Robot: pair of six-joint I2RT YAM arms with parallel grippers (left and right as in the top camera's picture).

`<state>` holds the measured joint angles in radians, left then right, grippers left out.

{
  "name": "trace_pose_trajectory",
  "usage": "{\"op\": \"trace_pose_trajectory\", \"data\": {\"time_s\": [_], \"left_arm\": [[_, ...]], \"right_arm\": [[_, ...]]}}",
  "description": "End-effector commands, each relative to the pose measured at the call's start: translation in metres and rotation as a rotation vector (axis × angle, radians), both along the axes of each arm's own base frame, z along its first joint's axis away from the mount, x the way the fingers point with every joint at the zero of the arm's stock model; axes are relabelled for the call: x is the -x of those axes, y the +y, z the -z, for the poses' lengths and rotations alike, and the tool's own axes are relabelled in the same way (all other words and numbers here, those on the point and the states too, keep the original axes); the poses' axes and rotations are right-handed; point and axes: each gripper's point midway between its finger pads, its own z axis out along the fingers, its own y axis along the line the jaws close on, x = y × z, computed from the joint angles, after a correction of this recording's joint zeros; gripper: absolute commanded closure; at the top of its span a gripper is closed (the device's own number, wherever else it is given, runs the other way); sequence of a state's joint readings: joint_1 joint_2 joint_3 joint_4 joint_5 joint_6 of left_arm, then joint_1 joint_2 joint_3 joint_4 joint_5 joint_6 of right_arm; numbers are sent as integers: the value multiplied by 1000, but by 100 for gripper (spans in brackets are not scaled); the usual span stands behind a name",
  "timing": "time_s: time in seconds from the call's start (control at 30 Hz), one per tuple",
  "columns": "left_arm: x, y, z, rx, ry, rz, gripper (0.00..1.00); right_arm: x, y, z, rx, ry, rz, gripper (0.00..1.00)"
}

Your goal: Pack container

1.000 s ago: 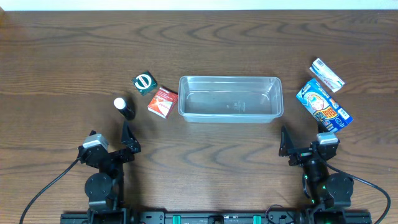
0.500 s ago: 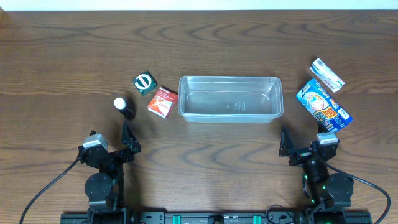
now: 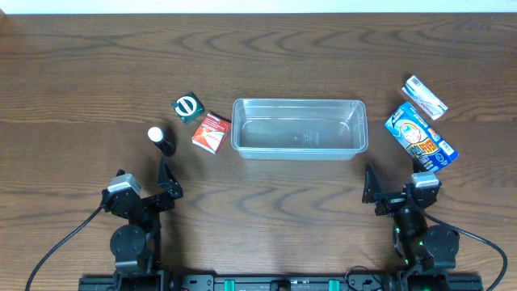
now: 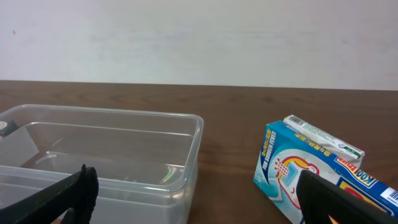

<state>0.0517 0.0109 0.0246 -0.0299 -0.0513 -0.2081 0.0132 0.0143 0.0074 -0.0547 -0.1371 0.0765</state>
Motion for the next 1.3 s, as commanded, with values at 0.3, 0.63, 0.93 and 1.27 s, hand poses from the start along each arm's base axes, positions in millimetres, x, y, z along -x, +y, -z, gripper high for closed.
{"op": "trace_pose_trajectory", "data": {"time_s": [0.3,0.63,0.93,1.27], "left_arm": [[1,3,18,-10,57,-13,2],[1,3,18,-10,57,-13,2],[1,3,18,-10,57,-13,2],[1,3,18,-10,57,-13,2]], "right_arm": [[-1,-6,-9,-13,-37,32,1],[10,4,-71,110,-53,-34,1],[-44,-35,-110,183,338,88,1],[-108,-92,-61,109,741,177,1]]}}
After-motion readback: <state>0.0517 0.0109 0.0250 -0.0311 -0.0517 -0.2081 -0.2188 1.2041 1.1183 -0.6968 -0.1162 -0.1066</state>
